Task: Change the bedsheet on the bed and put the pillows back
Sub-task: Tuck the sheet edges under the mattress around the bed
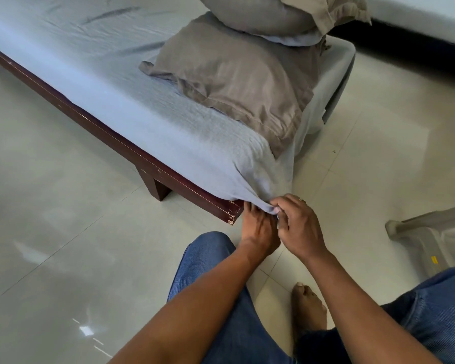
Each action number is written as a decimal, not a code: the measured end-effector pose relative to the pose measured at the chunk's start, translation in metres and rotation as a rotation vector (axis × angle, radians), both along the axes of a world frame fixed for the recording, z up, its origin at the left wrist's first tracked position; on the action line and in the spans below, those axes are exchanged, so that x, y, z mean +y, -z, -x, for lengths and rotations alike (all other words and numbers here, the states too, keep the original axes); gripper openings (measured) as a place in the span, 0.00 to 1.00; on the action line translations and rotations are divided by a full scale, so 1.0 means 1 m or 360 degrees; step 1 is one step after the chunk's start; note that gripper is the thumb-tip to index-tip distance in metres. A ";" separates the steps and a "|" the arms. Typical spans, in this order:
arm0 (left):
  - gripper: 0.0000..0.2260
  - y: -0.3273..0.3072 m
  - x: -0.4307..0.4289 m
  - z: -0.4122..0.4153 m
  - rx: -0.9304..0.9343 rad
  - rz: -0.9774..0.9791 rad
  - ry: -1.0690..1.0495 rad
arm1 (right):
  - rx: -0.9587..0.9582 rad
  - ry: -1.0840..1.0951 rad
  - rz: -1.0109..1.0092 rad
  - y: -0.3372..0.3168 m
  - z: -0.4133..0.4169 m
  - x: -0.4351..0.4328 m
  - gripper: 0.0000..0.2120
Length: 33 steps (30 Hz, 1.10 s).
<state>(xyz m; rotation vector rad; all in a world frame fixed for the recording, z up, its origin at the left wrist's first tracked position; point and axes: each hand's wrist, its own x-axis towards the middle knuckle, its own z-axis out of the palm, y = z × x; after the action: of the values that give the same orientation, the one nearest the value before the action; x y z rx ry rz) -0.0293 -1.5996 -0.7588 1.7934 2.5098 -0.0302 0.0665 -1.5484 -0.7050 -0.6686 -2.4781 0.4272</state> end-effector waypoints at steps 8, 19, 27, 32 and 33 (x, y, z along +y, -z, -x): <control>0.12 0.003 -0.074 0.049 -0.0399 -0.0265 0.0544 | -0.0185 -0.0183 0.0010 0.015 0.004 -0.013 0.07; 0.16 -0.038 -0.110 0.055 -0.1370 -0.1481 -0.0440 | 0.0113 -0.0021 0.0170 0.003 0.044 -0.035 0.17; 0.18 -0.029 -0.122 0.063 -0.0890 -0.1408 -0.0178 | 0.0212 0.0094 0.0828 0.028 0.040 -0.049 0.10; 0.26 -0.031 -0.102 0.064 -0.0680 -0.0986 0.0221 | 0.0309 0.0182 0.1678 0.032 0.035 -0.005 0.06; 0.27 -0.031 -0.098 0.064 -0.0611 -0.0886 0.0259 | 0.0335 0.0194 0.1772 0.032 0.035 0.000 0.06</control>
<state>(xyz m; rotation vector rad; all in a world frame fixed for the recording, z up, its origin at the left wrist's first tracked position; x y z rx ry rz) -0.0934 -1.6977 -0.7280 1.9250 2.2193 0.9914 0.0314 -1.5483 -0.7368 -1.0827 -1.8183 1.7564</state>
